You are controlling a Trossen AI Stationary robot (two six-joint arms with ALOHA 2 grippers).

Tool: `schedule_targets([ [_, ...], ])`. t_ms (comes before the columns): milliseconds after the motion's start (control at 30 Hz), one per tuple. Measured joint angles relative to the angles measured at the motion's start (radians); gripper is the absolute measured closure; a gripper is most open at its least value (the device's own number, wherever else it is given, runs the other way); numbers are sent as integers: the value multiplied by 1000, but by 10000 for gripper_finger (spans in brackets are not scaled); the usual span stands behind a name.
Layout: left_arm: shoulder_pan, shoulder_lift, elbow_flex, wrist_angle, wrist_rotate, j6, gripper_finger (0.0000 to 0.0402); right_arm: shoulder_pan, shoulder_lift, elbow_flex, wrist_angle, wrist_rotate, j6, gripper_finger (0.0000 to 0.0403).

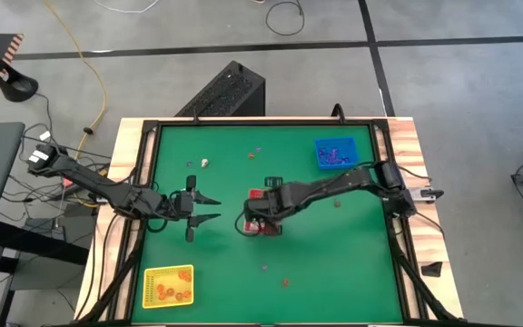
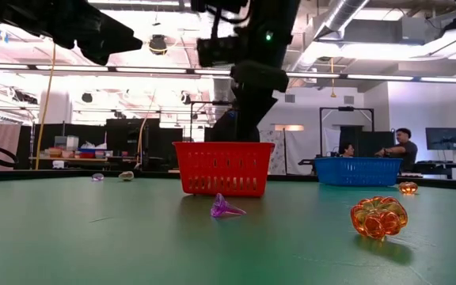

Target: Sort Halloween decoration

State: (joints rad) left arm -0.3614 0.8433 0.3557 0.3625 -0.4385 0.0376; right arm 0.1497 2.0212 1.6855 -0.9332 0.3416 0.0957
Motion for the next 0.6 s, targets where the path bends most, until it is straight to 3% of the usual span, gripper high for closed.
schedule_targets([
  [167,0,-1,0,-15,0,-1,260,-16,0,0,-72,-3,10,232],
  [367,0,0,0,-15,0,-4,260,30,-37,-25,-272,-87,40,228],
  [500,0,0,0,-18,3,-8,260,47,-181,-156,-258,-83,133,238],
  [600,0,0,0,-23,6,-15,260,46,-349,-336,-165,-82,245,246],
])
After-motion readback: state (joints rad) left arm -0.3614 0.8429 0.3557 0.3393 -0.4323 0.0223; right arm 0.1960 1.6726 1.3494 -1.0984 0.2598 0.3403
